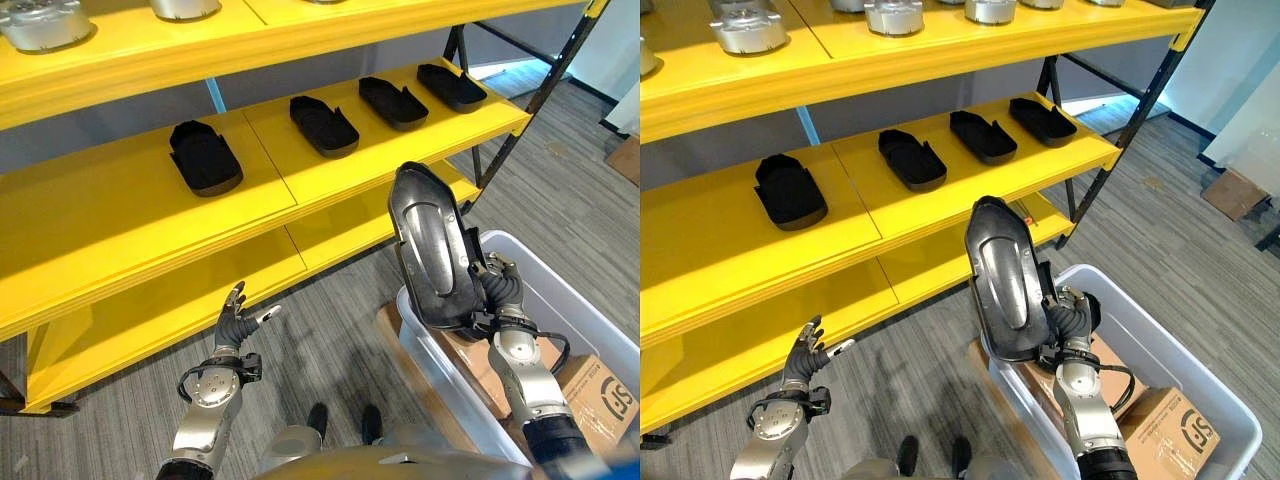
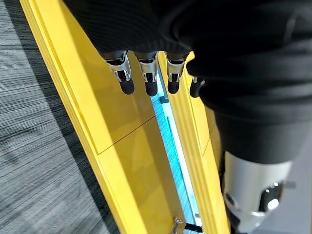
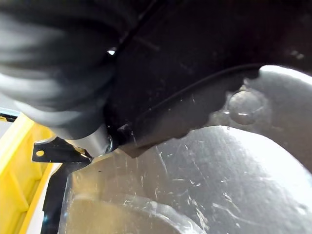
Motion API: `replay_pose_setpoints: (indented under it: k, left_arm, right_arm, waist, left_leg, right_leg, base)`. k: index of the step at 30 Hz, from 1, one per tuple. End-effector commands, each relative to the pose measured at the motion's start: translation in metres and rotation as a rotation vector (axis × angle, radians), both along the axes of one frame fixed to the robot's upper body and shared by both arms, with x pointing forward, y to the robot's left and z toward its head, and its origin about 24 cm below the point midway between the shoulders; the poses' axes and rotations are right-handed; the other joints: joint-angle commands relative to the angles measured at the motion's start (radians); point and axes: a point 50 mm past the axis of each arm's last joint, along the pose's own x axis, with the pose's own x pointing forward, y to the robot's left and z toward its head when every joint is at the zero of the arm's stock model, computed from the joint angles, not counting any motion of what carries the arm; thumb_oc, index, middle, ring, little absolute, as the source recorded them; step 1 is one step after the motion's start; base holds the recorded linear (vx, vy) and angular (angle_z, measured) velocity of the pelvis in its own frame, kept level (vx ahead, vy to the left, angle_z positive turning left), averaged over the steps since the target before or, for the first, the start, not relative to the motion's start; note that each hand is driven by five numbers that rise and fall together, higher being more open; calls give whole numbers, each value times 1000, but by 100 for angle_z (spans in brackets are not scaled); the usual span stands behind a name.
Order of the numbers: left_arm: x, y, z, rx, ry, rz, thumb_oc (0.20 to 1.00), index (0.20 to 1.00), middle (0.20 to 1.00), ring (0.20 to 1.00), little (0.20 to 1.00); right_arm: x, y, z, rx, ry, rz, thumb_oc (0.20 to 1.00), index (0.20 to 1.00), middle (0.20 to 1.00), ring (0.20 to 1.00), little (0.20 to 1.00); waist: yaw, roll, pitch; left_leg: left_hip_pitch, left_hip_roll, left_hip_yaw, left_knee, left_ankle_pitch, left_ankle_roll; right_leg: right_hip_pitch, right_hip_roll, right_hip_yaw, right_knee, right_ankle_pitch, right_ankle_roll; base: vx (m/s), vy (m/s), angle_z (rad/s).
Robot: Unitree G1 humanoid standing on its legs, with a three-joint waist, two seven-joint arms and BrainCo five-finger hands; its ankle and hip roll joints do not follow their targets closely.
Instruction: Move parts from the plastic box to the shelf.
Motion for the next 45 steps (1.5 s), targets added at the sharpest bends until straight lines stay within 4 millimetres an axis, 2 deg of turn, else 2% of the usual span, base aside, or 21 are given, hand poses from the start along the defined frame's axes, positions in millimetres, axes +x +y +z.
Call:
replay_pose_setpoints:
  k: [1,2,5,6,7,10,14,16,17,18,19,20,23,26,27,30,36,40,45]
  left_arm:
    - [6,6,21,29,-112,-13,1000,1000,1000,1000,1000]
    - [7,1,19,7,-107,-26,1000,1000,1000,1000,1000]
    - [7,0,19,1,-106,-28,1000,1000,1000,1000,1000]
    - [9,-2,18,-15,-107,-28,1000,1000,1000,1000,1000]
    - [9,-2,18,-15,-105,-26,1000,1000,1000,1000,1000]
    - [3,1,15,-13,-86,-2,1000,1000,1000,1000,1000]
    - [0,3,17,-34,-94,33,1000,1000,1000,1000,1000]
    - [0,5,18,-40,-99,46,1000,1000,1000,1000,1000]
    - [0,5,18,-41,-99,47,1000,1000,1000,1000,1000]
    - [3,4,19,-45,-106,38,1000,1000,1000,1000,1000]
    - [4,4,19,-46,-109,35,1000,1000,1000,1000,1000]
    - [5,3,20,-45,-116,32,1000,1000,1000,1000,1000]
    - [5,6,23,-39,-127,39,1000,1000,1000,1000,1000]
    - [4,12,26,-21,-138,51,1000,1000,1000,1000,1000]
    - [4,12,26,-21,-138,50,1000,1000,1000,1000,1000]
    - [6,23,35,8,-175,85,1000,1000,1000,1000,1000]
    - [11,34,44,42,-211,125,1000,1000,1000,1000,1000]
    - [11,37,47,48,-222,146,1000,1000,1000,1000,1000]
    - [15,39,55,48,-258,158,1000,1000,1000,1000,1000]
  right_arm:
    - [12,-8,37,1,-204,1,200,200,200,200,200]
    - [9,-14,39,-3,-211,-15,200,200,200,200,200]
    - [7,-17,39,-7,-215,-25,200,200,200,200,200]
    - [4,-23,42,-22,-224,-50,200,200,200,200,200]
    - [3,-24,42,-21,-224,-59,200,200,200,200,200]
    - [1,-23,37,-22,-202,-54,200,200,200,200,200]
    - [3,-22,36,-16,-198,-66,200,200,200,200,200]
    - [3,-24,37,-21,-199,-74,200,200,200,200,200]
    - [3,-24,37,-22,-199,-74,200,200,200,200,200]
    - [2,-27,41,-38,-209,-82,200,200,200,200,200]
    - [1,-28,41,-43,-209,-85,200,200,200,200,200]
    - [1,-29,41,-47,-208,-88,200,200,200,200,200]
    - [-2,-31,38,-40,-197,-100,200,200,200,200,200]
    - [-5,-30,34,-26,-182,-107,200,200,200,200,200]
    - [-5,-30,34,-25,-182,-107,200,200,200,200,200]
    - [-3,-26,35,-18,-186,-98,200,200,200,200,200]
    - [-2,-22,35,-3,-186,-95,200,200,200,200,200]
    - [1,-18,36,-1,-191,-82,200,200,200,200,200]
    - [10,-10,43,5,-219,-48,200,200,200,200,200]
  waist:
    - [4,-23,-65]
    - [5,-21,-43]
    - [0,-20,-30]
    - [-16,-21,1]
    - [-20,-26,8]
    - [-11,-29,8]
    - [-15,-18,13]
    - [-20,3,20]
    - [-20,4,20]
    - [-31,39,22]
    - [-32,54,17]
    - [-27,66,13]
    - [-13,82,1]
    - [5,66,-2]
    - [3,63,-2]
    - [29,38,-2]
    - [66,4,-18]
    - [83,-9,-25]
    - [126,-37,-23]
  left_leg:
    - [-33,-102,86,95,-67,29]
    - [-75,-118,90,215,-97,-2]
    - [-102,-116,96,269,-104,-21]
    - [-154,-47,191,332,-103,-41]
    - [-160,-4,222,339,-105,-35]
    - [-150,80,192,298,-84,-34]
    - [-132,262,153,169,74,-68]
    - [-109,332,160,112,151,-89]
    - [-105,334,160,104,156,-91]
    - [-76,392,246,25,204,-135]
    - [-53,407,271,-15,198,-152]
    - [-50,413,265,-32,209,-171]
    - [-32,381,246,-44,157,-169]
    - [-53,331,234,0,101,-153]
    - [-56,327,232,6,98,-151]
    - [-98,255,214,82,32,-124]
    - [-162,183,179,145,-12,-106]
    - [-178,161,163,160,-29,-92]
    - [-225,120,134,204,-53,-76]
  right_leg:
    - [-53,24,-6,-34,43,48]
    - [-34,13,-36,-37,36,39]
    - [-28,5,-52,-34,32,35]
    - [-25,-24,-93,-18,26,34]
    - [-23,-37,-101,-13,28,34]
    - [-21,-50,-94,2,12,39]
    - [-45,-81,-100,66,-36,45]
    - [-71,-91,-114,127,-71,46]
    - [-72,-90,-114,132,-73,45]
    - [-93,-114,-155,187,-101,54]
    - [-101,-122,-170,204,-106,61]
    - [-101,-129,-175,208,-106,67]
    - [-88,-170,-191,214,-97,94]
    - [-46,-224,-210,177,-67,124]
    - [-42,-227,-213,173,-66,126]
    - [-12,-280,-221,133,-38,149]
    - [27,-320,-262,76,-10,177]
    - [38,-331,-277,59,1,183]
    - [53,-351,-306,33,34,194]
  base:
    - [-2,-68,31]
    - [-5,-43,34]
    - [-36,-11,79]
    - [-105,15,106]
    - [-106,17,105]
    - [6,17,56]
    - [34,108,19]
    - [29,164,17]
    - [29,271,11]
    - [35,274,20]
    - [59,378,57]
    - [87,275,65]
    - [111,280,32]
    - [104,226,38]
    - [74,177,38]
    - [91,251,40]
    - [81,139,18]
    - [74,84,27]
    - [51,68,20]
